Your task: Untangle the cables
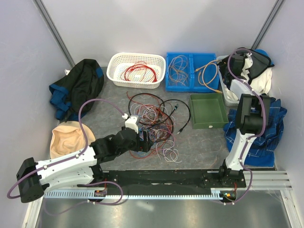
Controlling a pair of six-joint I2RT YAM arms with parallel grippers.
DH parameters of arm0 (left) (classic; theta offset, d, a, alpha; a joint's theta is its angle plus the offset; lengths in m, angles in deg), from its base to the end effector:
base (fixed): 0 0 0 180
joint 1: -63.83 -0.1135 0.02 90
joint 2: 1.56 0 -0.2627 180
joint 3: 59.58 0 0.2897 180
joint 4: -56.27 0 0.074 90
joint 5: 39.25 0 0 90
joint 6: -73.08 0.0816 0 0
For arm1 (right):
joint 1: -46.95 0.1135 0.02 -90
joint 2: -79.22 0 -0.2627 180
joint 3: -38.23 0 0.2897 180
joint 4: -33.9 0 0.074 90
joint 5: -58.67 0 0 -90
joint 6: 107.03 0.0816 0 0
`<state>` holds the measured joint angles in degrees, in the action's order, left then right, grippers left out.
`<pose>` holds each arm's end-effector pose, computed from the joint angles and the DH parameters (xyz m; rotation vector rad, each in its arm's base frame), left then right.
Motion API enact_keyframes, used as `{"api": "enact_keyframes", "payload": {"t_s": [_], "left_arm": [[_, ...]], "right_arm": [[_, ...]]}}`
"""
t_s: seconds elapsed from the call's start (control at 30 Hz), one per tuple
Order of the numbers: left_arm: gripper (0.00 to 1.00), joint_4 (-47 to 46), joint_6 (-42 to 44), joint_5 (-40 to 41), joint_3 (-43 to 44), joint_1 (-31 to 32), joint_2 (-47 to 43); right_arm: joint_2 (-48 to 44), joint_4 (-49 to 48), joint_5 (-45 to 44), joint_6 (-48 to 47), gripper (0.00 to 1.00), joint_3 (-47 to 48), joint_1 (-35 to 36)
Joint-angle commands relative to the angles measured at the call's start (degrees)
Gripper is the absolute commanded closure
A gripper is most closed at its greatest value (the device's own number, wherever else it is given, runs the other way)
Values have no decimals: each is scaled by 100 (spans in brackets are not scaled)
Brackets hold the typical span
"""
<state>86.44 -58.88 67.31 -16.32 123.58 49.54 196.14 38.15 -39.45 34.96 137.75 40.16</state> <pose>0.1521 -0.2146 0.1847 0.1925 2.2751 -0.6521 0.5540 -0.0776 0.2040 1.0452 1.6630 0.3833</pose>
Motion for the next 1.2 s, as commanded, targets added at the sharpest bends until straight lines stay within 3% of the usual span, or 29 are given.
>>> {"api": "enact_keyframes", "payload": {"t_s": [0.0,0.17,0.27,0.43,0.63,0.83,1.17], "left_arm": [[5,-266,-102,93,226,11,33],[5,-336,-102,-21,218,11,76],[5,-371,-146,-144,174,2,42],[5,-494,-260,-319,-37,2,-64],[5,-556,-357,-495,-107,19,-152],[5,-600,-392,-601,-169,20,-196],[5,-635,-410,-548,-275,20,-231]], "right_arm": [[-310,-161,-22,-460,25,190,220],[-547,1049,-961,-1890,25,778,967],[-775,1455,-1507,-2367,23,631,1363],[-1154,2184,-1965,-2667,23,288,1768],[-1708,2396,-2474,-3122,23,-390,2041],[-1322,2572,-3002,-4361,20,-100,2217],[-312,2484,-3002,-4285,20,1068,2217]]}}
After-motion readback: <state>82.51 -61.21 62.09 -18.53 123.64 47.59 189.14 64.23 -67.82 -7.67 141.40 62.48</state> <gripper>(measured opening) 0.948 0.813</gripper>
